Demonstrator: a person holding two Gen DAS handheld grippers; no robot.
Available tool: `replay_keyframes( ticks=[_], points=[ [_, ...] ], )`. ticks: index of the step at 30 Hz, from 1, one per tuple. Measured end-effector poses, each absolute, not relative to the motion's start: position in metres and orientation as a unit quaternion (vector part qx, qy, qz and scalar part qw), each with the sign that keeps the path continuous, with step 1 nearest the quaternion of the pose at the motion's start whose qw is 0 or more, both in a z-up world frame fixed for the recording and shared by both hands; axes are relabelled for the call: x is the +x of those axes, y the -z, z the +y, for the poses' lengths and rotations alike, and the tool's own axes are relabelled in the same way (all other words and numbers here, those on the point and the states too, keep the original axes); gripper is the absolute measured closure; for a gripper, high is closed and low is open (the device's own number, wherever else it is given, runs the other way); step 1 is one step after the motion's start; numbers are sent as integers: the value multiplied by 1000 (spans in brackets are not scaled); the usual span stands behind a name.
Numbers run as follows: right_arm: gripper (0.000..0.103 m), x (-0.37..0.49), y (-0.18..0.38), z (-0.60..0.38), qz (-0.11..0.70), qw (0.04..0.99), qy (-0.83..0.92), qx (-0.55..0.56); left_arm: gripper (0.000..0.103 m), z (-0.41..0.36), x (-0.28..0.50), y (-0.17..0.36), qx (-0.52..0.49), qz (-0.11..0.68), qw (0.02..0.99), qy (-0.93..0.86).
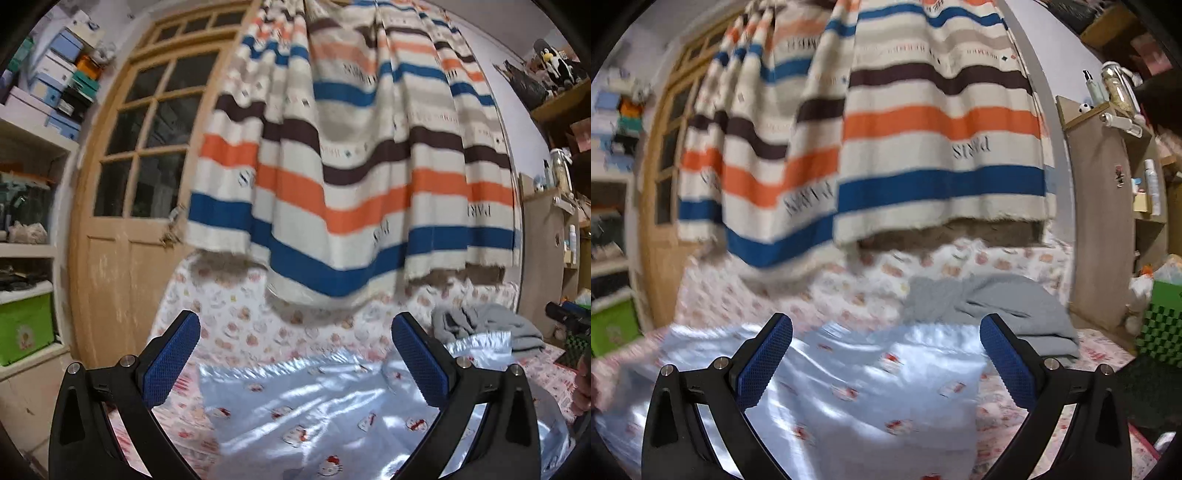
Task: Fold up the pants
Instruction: 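Grasp the elastic cuff of the blue pants with the right gripper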
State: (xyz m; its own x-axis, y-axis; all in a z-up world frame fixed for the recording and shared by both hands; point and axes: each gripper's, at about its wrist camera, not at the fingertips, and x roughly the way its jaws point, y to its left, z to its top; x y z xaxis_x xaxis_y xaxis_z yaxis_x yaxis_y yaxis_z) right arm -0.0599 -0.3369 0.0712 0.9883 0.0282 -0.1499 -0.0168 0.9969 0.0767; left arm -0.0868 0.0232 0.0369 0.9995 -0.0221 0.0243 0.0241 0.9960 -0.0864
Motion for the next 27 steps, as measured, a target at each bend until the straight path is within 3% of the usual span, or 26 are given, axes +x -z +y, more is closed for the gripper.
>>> replay_keyframes(
  ticks=[6, 10, 16, 23, 27],
  points=[
    [1, -98, -93, -301, 50, 998, 26, -7, 0, 34, -117, -44, -40, -32, 999, -8],
    [1, -118, -96, -285, 43, 998, 16, 50, 0, 45, -114, -36, -47, 17, 998, -25],
    [1, -109, -77, -250, 99, 993, -13, 63, 0, 58, -134, -18, -43, 5, 997, -59],
    [1, -124, -44, -179, 99, 985, -135, 30, 0, 75, -162, 1, -48, 8, 992, -112],
    [13, -134, -10, -134, 141, 967, -210, 21, 0, 80, -170, 12, -54, 6, 990, -130]
  ],
)
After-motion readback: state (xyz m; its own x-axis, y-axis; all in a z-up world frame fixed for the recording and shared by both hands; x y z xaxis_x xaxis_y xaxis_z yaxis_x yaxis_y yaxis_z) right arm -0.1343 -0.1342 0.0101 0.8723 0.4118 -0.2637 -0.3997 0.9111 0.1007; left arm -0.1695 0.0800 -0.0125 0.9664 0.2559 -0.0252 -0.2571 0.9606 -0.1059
